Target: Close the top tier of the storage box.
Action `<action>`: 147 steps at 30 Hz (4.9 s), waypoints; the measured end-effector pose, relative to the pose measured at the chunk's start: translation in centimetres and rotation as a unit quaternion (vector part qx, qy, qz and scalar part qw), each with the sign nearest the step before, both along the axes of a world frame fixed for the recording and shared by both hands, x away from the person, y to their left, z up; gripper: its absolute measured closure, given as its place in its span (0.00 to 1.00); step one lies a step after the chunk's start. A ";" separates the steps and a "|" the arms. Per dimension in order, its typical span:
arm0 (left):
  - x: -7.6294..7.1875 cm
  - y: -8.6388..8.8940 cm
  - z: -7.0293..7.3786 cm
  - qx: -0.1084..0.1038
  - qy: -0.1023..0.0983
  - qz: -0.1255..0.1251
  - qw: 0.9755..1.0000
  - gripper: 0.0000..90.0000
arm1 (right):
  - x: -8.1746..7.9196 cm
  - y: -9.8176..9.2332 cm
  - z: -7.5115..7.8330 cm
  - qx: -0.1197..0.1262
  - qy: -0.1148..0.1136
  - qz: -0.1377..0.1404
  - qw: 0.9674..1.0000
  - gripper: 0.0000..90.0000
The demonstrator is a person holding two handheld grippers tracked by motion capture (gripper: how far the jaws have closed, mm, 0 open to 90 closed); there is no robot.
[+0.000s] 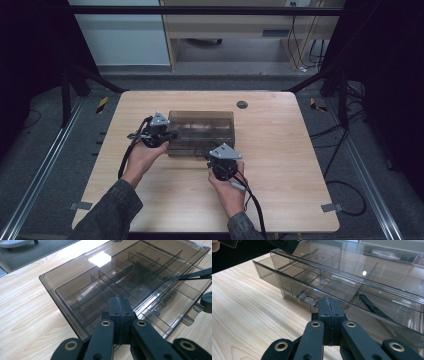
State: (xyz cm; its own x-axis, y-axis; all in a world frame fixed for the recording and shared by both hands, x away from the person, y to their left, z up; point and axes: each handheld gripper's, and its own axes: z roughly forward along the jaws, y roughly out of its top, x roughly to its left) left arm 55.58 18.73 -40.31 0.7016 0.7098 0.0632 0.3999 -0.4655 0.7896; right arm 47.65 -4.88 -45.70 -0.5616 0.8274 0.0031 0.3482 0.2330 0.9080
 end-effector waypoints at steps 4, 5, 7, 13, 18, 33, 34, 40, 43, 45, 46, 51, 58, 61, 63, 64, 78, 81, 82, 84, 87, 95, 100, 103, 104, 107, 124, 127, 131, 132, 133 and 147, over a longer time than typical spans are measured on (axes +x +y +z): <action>0.0 0.0 0.0 0.002 -0.004 -0.002 1.000 0.99 | 0.2 0.0 0.0 0.000 0.002 -0.003 1.000 1.00; 0.0 0.0 0.0 0.002 -0.004 -0.001 1.000 0.99 | 0.2 0.0 0.0 -0.001 0.001 -0.002 1.000 1.00; 0.0 0.0 0.0 0.003 -0.002 0.000 1.000 0.99 | 0.3 0.0 0.0 0.000 0.002 -0.002 1.000 1.00; -0.1 -0.1 0.0 -0.001 0.001 0.006 1.000 0.99 | 0.5 0.0 0.0 0.000 0.003 -0.004 1.000 1.00; -0.3 -0.1 0.0 -0.002 0.008 0.009 1.000 0.99 | 0.7 0.0 0.1 0.000 0.001 -0.003 1.000 1.00; -0.3 -0.2 0.0 -0.004 0.009 0.009 1.000 0.99 | 1.3 0.1 0.2 -0.004 -0.002 -0.002 1.000 1.00; -0.3 -0.2 0.0 -0.004 0.009 0.009 1.000 0.99 | 1.3 0.1 0.2 -0.004 -0.002 -0.002 1.000 1.00; -0.2 -0.2 0.0 -0.004 0.009 0.009 1.000 0.99 | 1.4 0.1 0.3 -0.004 -0.001 -0.003 1.000 1.00; -0.2 -0.2 0.0 -0.004 0.009 0.008 1.000 0.99 | 1.4 0.1 0.3 -0.005 0.000 -0.003 1.000 1.00; -0.2 -0.2 0.0 -0.005 0.009 0.008 1.000 0.99 | 1.5 0.1 0.3 -0.005 0.000 -0.003 1.000 1.00; -0.2 -0.2 0.0 -0.005 0.009 0.008 1.000 0.99 | 1.5 0.1 0.3 -0.005 0.000 -0.003 1.000 1.00; -0.2 -0.2 0.0 -0.005 0.009 0.008 1.000 0.99 | 1.6 0.0 0.4 -0.007 -0.001 -0.004 1.000 1.00; -0.2 -0.2 0.0 -0.005 0.010 0.008 1.000 0.99 | 1.8 0.0 0.4 -0.006 -0.002 -0.006 1.000 1.00; -0.2 -0.2 0.0 -0.006 0.011 0.009 1.000 0.99 | 1.9 0.0 0.4 -0.006 -0.002 -0.006 1.000 1.00; -0.2 -0.2 0.0 -0.006 0.010 0.008 1.000 0.99 | 2.0 0.0 0.4 -0.006 -0.001 -0.007 1.000 1.00; -0.2 -0.2 0.0 -0.006 0.010 0.008 1.000 0.99 | 2.0 0.0 0.4 -0.006 -0.001 -0.007 1.000 1.00; -0.2 -0.2 0.0 -0.007 0.011 0.008 1.000 0.99 | 2.5 0.0 0.4 -0.009 0.000 -0.007 1.000 1.00; -0.2 -0.2 0.0 -0.008 0.011 0.008 1.000 0.99 | 2.6 0.0 0.4 -0.009 0.000 -0.007 1.000 1.00; -0.2 -0.2 0.0 -0.007 0.011 0.008 1.000 0.99 | 2.6 0.0 0.4 -0.009 0.000 -0.007 1.000 1.00; -0.2 -0.2 0.0 -0.008 0.012 0.008 1.000 0.99 | 2.7 0.0 0.4 -0.009 0.001 -0.009 1.000 1.00; -0.3 -0.2 0.0 -0.008 0.013 0.009 1.000 0.99 | 2.7 0.0 0.4 -0.009 0.002 -0.010 1.000 1.00; -0.3 -0.2 0.0 -0.008 0.012 0.009 1.000 0.99 | 3.0 0.0 0.3 -0.010 0.005 -0.012 1.000 1.00; -0.3 -0.2 0.0 -0.009 0.013 0.009 1.000 0.99 | 3.1 -0.1 0.1 -0.012 0.006 -0.013 1.000 1.00; -0.3 -0.2 0.0 -0.008 0.013 0.008 1.000 0.99 | 3.1 -0.1 0.1 -0.012 0.007 -0.014 1.000 1.00; -0.3 -0.2 0.0 -0.007 0.012 0.007 1.000 0.99 | 3.2 -0.1 0.1 -0.012 0.006 -0.014 1.000 1.00; -0.3 -0.2 0.0 -0.009 0.013 0.008 1.000 0.99 | 3.2 -0.1 0.1 -0.011 0.007 -0.014 1.000 1.00; -0.3 -0.2 0.0 -0.007 0.012 0.007 1.000 0.99 | 3.2 -0.1 0.1 -0.011 0.008 -0.015 1.000 1.00; -0.3 -0.2 0.0 -0.006 0.012 0.006 1.000 0.99 | 3.2 -0.2 0.1 -0.012 0.008 -0.015 1.000 1.00; -0.3 -0.3 0.0 -0.005 0.012 0.006 1.000 0.99 | 3.2 -0.2 0.1 -0.012 0.010 -0.015 1.000 1.00; -0.3 -0.3 0.0 -0.005 0.011 0.007 1.000 0.99 | 3.2 -0.3 0.1 -0.012 0.010 -0.015 1.000 1.00; -0.3 -0.3 0.0 -0.006 0.012 0.007 1.000 0.99 | 3.2 -0.3 0.1 -0.013 0.010 -0.015 1.000 1.00; -0.4 -0.5 -0.1 -0.009 0.009 0.010 1.000 0.99 | 2.7 -0.5 -0.1 -0.012 0.010 -0.011 1.000 1.00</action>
